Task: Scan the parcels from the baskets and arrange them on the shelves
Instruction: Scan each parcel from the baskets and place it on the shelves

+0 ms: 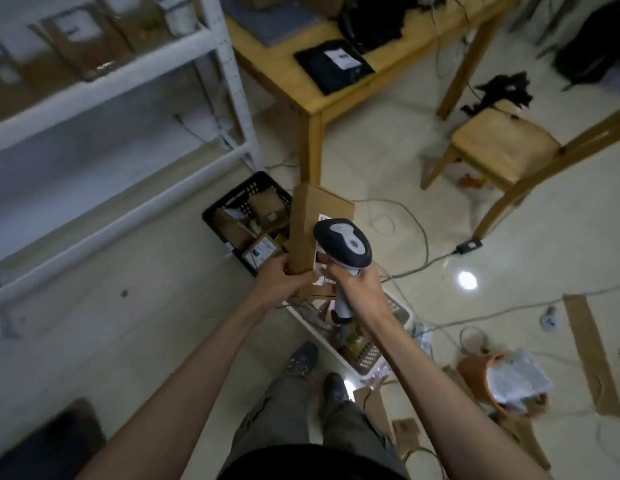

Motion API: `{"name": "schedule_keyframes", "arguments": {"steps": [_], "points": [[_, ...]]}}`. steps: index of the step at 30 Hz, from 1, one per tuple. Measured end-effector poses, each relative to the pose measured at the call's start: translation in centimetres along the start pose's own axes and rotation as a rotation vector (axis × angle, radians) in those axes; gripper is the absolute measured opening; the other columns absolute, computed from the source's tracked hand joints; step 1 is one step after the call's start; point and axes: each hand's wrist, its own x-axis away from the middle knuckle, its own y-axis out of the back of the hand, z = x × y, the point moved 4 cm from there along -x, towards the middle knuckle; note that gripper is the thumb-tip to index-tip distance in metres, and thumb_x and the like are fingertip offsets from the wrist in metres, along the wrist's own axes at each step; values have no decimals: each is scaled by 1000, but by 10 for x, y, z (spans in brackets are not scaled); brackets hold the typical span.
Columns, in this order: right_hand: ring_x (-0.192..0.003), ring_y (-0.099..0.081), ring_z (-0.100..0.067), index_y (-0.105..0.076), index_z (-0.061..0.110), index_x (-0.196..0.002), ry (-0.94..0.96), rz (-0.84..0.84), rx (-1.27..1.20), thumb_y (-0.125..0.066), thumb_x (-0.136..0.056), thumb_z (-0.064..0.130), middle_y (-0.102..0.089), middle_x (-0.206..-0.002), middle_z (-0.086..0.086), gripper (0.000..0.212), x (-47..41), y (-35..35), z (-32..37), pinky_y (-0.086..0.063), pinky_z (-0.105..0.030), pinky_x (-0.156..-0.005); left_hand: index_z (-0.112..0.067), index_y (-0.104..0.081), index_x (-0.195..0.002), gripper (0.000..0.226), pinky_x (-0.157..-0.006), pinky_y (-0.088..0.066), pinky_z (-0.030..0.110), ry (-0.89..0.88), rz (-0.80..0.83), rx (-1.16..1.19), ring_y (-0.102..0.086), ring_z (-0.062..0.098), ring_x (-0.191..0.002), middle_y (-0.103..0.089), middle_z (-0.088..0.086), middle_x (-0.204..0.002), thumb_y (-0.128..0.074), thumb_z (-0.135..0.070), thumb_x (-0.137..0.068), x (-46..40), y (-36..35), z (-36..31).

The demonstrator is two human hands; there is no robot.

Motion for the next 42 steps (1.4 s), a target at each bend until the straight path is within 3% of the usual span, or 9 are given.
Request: {"name": "schedule_keyframes", "arguments": {"steps": [5, 10, 13, 16, 19, 25, 30, 36, 42], "points": [[-108, -70, -25, -70, 19, -120, 61, 146, 42, -70, -88, 11, -75, -115, -5, 33, 12, -15, 13, -62, -45, -86, -28, -48, -131, 56, -70, -57, 17, -37, -211, 141, -67, 9, -101, -66, -6, -116, -80, -22, -85, 40, 14, 1], [-113, -68, -22, -67, 30, -122, 142, 292, 131, -74, -77, 35, -73, -119, 0, 46, 26, -40, 30, -57, -46, -94, -24, -49, -128, 48, -63, -53, 13, -13, -379, 268, -68, -1, -85, -66, -4, -113, -76, -17, -88, 75, 33, 7], [-109, -69, -18, -68, 47, -104, 180, 329, 172, -73, -75, 35, -75, -113, 4, 32, 33, -58, 44, -57, -40, -91, -22, -52, -129, 49, -67, -56, 20, -8, -491, 315, -67, 5, -90, -63, -4, -109, -76, -15, -87, 97, 55, 9], [-102, -71, -21, -69, 36, -100, 193, 377, 203, -74, -80, 20, -77, -101, 6, 26, 33, -79, 57, -61, -34, -77, -17, -57, -126, 48, -81, -59, 35, 1, -606, 371, -66, 21, -100, -65, 5, -111, -78, -10, -83, 119, 87, 13], [-91, -73, -14, -71, 41, -93, 195, 454, 203, -73, -86, 8, -77, -93, 9, 33, 36, -106, 70, -63, -38, -74, -15, -60, -124, 45, -69, -51, 23, 1, -701, 397, -66, 18, -96, -67, 5, -111, -77, -7, -83, 141, 122, 19], [-76, -69, 3, -69, 34, -96, 269, 569, 179, -70, -88, 0, -75, -84, 17, 34, 55, -166, 94, -53, -14, -58, -15, -59, -129, 49, -69, -48, 23, 1, -822, 433, -66, 18, -97, -68, 7, -115, -77, -5, -85, 181, 189, 42], [-64, -65, 6, -68, 26, -90, 318, 630, 213, -69, -88, -3, -73, -72, 15, 29, 68, -208, 104, -50, -12, -52, -23, -54, -137, 61, -88, -57, 42, -18, -904, 360, -66, 26, -105, -67, 11, -111, -78, -4, -84, 201, 227, 58], [-81, -67, -21, -67, 14, -99, 319, 725, 264, -68, -89, 0, -71, -95, -17, 18, 84, -250, 108, -63, -35, -67, -38, -48, -140, 75, -82, -55, 37, -48, -1033, 123, -66, 18, -90, -65, -3, -94, -82, -10, -79, 210, 247, 66], [-83, -65, -19, -66, 22, -98, 281, 765, 268, -67, -89, 1, -68, -97, -11, 23, 93, -271, 103, -58, -24, -59, -36, -43, -142, 76, -66, -48, 24, -75, -1090, 20, -64, 13, -87, -62, -11, -93, -81, -13, -81, 214, 255, 72]]}}
